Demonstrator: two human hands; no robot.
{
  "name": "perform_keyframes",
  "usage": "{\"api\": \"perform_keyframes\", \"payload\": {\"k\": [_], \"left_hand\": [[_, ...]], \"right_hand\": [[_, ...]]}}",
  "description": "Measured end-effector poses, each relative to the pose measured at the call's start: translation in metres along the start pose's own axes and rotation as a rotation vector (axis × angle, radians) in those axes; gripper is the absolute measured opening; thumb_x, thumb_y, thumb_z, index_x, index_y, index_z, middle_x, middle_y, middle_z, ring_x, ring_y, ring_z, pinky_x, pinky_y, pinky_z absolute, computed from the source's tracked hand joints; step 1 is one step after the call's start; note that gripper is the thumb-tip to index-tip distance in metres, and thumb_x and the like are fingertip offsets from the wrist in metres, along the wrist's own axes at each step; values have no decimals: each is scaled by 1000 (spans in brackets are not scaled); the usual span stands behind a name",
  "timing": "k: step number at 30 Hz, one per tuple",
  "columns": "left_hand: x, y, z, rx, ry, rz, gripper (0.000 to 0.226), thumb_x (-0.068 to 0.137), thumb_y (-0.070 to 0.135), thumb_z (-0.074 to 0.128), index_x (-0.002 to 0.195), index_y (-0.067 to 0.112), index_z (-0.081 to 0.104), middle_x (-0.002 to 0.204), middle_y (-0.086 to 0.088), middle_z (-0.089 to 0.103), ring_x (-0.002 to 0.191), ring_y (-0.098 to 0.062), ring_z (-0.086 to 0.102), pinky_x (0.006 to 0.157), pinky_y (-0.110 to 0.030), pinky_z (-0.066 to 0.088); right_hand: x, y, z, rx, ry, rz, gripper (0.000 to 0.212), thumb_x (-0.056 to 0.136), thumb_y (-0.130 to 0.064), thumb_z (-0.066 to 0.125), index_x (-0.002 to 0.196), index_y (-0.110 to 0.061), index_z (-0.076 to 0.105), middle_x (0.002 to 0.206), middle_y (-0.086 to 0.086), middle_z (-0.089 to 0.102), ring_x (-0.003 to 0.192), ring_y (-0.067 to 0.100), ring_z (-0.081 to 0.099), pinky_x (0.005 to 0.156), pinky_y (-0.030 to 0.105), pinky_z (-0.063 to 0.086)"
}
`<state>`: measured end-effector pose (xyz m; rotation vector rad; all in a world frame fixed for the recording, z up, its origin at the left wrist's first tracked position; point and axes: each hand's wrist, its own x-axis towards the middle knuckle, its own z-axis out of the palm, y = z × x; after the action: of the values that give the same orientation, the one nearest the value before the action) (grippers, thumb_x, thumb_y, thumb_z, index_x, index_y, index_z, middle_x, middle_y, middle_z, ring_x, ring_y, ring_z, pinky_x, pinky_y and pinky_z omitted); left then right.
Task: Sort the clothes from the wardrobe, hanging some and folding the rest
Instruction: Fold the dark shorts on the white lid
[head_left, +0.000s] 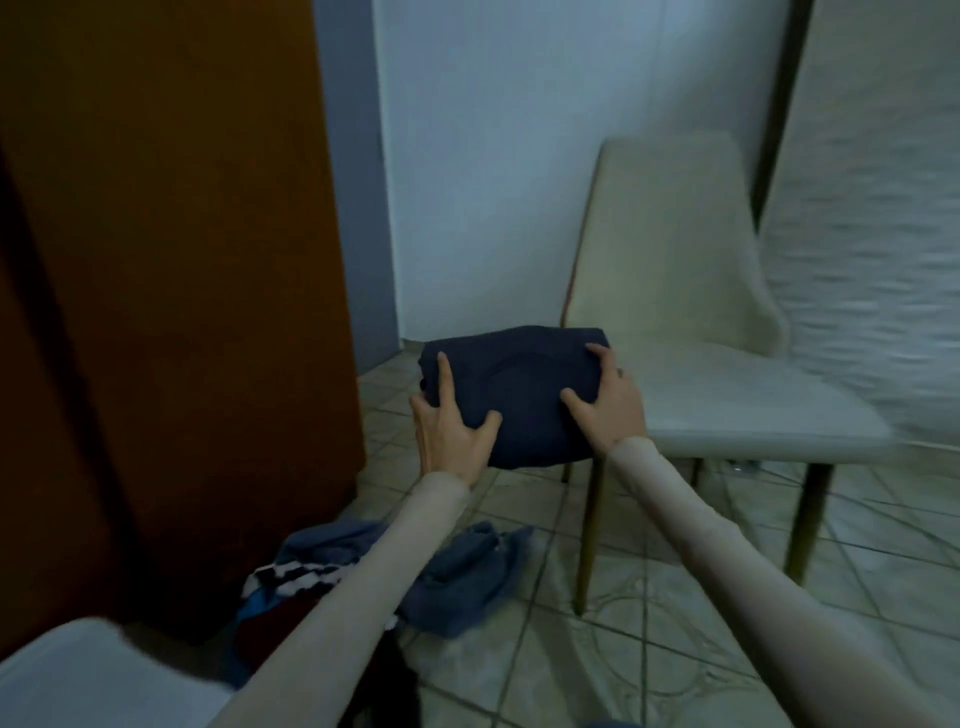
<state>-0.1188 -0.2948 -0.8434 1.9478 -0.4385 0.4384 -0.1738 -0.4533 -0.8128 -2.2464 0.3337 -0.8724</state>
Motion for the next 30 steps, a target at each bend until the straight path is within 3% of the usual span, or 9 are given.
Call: {"api": "perform_keyframes", "payload": {"k": [14,23,30], "left_hand": [[29,98,223,-31,-246,76,87,90,34,60,149,33,-5,144,-16,14,136,-31,25,109,-34,27],[47,133,324,0,-357,87,86,91,37,56,149,29,-7,145,-19,12,135,-34,24,113,-38,24],[48,144,375,49,-353,78,79,94,41,48,150,24,-5,148,-20,8,138,-32,13,115,-39,17]], "right_hand": [[90,179,-143,-70,124,114,61,83,-19,64,138,-18,37,130,18,48,119,33,46,97,35,36],[137,269,-188,-127,87,175,67,81,-15,67,140,-15,36,136,17,44,123,32,43,102,39,35],[158,313,-202,-295,41,233,62,90,-29,57,144,-22,30,130,22,45,119,36,44,97,37,36]]}}
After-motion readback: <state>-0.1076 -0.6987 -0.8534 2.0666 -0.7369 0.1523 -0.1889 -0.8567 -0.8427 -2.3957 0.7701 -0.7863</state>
